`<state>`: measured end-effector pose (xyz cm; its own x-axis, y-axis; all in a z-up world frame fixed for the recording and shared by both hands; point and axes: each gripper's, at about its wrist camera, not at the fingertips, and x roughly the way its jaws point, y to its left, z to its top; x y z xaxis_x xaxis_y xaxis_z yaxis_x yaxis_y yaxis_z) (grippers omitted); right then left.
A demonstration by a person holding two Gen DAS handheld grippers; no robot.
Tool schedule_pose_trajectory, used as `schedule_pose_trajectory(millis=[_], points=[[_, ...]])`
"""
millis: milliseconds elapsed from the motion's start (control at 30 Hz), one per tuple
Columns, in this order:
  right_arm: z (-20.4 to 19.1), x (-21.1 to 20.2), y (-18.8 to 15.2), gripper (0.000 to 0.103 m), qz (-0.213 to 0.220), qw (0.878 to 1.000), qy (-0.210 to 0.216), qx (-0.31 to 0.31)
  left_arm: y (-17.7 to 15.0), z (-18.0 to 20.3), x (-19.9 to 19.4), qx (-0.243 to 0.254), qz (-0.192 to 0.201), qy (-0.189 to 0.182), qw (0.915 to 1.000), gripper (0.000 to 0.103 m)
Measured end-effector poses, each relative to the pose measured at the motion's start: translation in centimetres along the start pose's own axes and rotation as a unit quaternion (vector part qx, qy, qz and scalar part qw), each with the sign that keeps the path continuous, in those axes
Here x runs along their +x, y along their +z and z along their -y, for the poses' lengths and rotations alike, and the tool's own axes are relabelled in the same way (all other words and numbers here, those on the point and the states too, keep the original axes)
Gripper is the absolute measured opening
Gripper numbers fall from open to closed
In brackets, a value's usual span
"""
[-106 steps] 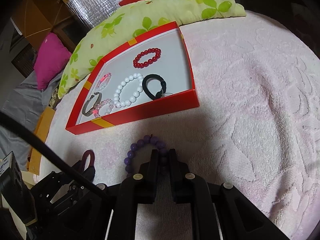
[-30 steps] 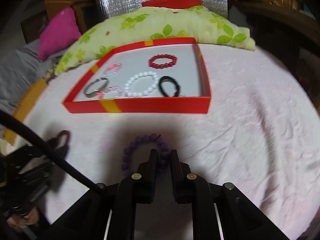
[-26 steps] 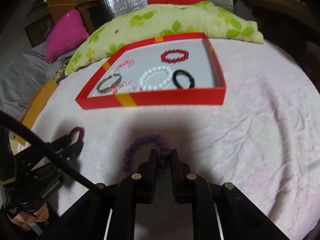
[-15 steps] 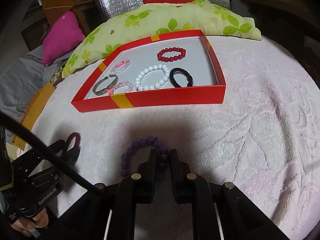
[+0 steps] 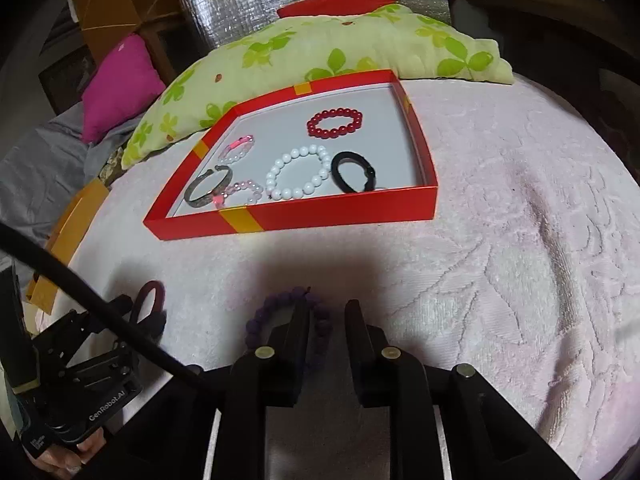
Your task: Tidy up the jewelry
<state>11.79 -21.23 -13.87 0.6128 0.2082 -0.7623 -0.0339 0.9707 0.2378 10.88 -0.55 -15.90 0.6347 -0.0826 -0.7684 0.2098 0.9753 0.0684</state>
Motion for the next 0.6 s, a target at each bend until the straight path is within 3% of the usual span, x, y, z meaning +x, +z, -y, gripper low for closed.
schedule_pose_trajectory(millis=[233,367,600], points=[[-1.3,0.8,-0.5,0.022,-0.004,0.999,-0.021,-0.045,0.0,0.0,0.0,-0.006,-0.005,-0.005,1.0000,0.060],[-1.6,0.8,-0.6,0.013,0.006,0.997,-0.036,-0.061,0.0,-0.1,0.0,-0.007,-0.006,-0.006,0.9999,0.061],[-0.8,0.8,-0.4,0.011,0.017,0.997,-0.061,-0.045,0.0,0.0,0.0,-0.006,-0.006,-0.006,0.9999,0.062]])
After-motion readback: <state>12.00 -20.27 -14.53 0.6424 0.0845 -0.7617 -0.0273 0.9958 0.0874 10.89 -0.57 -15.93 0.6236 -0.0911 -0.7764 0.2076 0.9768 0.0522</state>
